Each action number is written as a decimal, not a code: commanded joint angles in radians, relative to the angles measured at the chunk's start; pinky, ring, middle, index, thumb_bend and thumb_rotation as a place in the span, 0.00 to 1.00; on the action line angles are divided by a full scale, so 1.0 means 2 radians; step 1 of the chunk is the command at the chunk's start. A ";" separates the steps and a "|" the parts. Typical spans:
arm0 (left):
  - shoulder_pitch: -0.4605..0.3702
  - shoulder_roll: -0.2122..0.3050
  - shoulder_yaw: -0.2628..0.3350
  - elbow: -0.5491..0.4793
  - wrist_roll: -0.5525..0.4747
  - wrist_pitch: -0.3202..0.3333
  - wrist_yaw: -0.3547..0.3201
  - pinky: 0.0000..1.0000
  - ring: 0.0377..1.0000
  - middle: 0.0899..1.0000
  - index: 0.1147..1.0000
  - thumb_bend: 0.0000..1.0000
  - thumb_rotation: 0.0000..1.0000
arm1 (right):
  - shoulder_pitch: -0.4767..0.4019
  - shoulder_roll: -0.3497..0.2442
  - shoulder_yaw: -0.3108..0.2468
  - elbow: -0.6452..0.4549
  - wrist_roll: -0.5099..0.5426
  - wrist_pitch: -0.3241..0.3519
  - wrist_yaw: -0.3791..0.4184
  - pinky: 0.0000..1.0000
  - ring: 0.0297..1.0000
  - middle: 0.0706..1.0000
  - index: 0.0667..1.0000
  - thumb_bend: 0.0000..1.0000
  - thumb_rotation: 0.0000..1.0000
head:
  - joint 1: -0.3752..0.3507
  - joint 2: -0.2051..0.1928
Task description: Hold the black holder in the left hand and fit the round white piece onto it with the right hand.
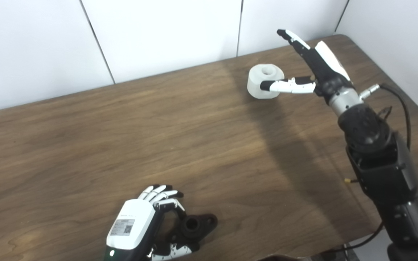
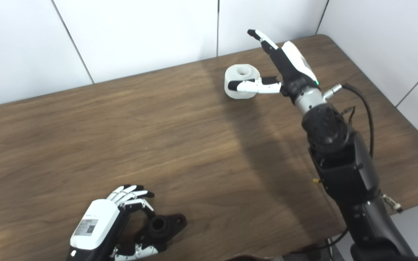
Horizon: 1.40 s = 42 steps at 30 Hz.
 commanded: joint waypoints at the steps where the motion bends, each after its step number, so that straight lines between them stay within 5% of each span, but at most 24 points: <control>1: 0.013 0.017 0.006 0.015 0.006 0.010 -0.017 0.90 0.86 0.76 0.42 0.52 0.05 | -0.025 -0.015 0.000 0.003 -0.017 0.000 0.009 0.94 0.96 0.95 0.94 0.77 0.48 | -0.003 -0.001; 18: 0.015 0.019 0.006 0.010 0.002 0.015 -0.026 0.88 0.85 0.76 0.42 0.52 0.05 | -0.126 -0.076 0.056 0.130 -0.139 0.000 0.108 0.94 1.00 1.00 0.92 0.86 0.34 | -0.005 -0.001; 33: 0.018 0.013 0.006 0.003 0.003 0.021 -0.030 0.88 0.85 0.76 0.42 0.52 0.05 | -0.166 -0.105 0.111 0.202 -0.146 -0.003 0.132 0.98 1.00 1.00 0.92 0.88 0.32 | -0.004 -0.002; 42: 0.020 0.010 0.004 -0.004 0.009 0.023 -0.034 0.87 0.85 0.76 0.42 0.52 0.05 | -0.164 -0.097 0.116 0.222 -0.137 -0.019 0.105 0.96 1.00 0.98 0.91 0.85 0.36 | 0.006 -0.001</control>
